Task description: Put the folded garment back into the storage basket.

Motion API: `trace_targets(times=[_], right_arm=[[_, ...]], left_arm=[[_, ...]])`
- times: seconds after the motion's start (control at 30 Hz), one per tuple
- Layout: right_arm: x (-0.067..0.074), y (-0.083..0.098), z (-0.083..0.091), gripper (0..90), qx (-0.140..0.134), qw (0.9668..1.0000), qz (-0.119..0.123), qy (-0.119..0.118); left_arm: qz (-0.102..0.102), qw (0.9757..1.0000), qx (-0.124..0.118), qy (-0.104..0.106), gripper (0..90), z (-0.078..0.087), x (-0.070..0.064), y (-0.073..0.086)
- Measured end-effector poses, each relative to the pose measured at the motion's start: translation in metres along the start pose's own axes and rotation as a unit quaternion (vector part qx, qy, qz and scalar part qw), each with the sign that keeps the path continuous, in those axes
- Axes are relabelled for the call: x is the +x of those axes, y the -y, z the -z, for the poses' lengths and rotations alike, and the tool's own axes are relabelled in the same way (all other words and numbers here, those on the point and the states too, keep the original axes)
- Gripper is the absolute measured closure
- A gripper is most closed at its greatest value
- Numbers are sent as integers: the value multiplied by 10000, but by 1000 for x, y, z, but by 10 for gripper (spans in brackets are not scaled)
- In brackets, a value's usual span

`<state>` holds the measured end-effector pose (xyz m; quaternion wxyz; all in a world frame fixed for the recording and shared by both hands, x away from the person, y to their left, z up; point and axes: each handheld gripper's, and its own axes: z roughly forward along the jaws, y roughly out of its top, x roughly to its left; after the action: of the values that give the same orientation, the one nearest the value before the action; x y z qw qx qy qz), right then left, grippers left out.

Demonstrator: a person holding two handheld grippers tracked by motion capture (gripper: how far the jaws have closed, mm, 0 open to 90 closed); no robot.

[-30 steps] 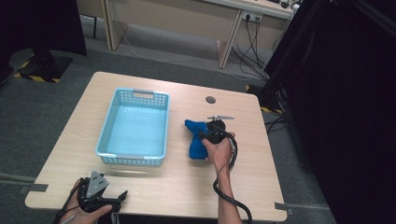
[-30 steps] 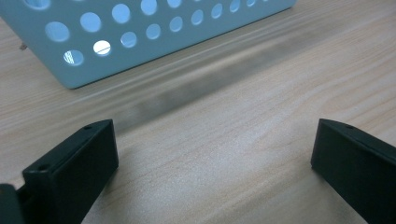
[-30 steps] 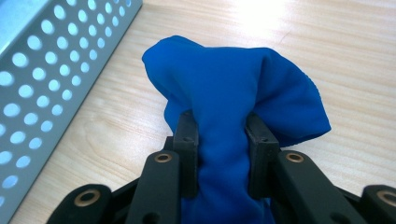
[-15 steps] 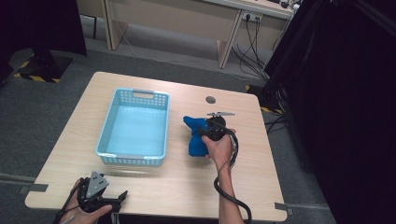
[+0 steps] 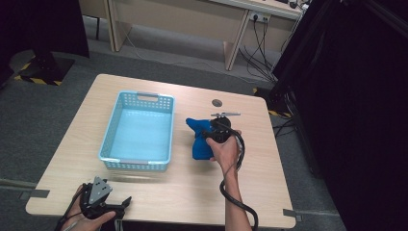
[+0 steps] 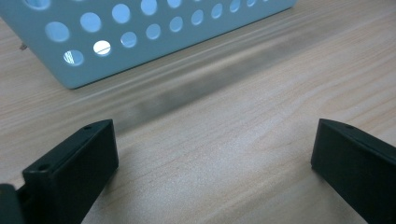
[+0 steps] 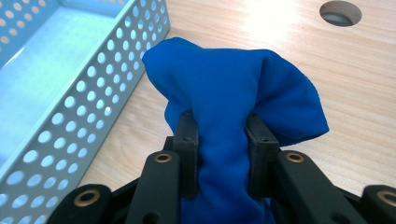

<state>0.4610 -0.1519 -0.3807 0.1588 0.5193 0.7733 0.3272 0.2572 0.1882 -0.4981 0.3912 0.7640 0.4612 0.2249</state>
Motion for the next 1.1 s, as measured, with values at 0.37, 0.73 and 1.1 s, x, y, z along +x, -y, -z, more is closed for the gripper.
trace_targets(times=[0.37,0.73,1.1], right_arm=[[8,-8,6,711,-39,9999,74,-65],[22,-22,14,711,-118,9995,237,-145],[33,-34,20,711,-201,9992,277,-217]], left_arm=[[-2,10000,-3,0,0,0,0,0],[-5,10000,-2,1,0,0,0,0],[-5,10000,-6,4,0,0,0,0]])
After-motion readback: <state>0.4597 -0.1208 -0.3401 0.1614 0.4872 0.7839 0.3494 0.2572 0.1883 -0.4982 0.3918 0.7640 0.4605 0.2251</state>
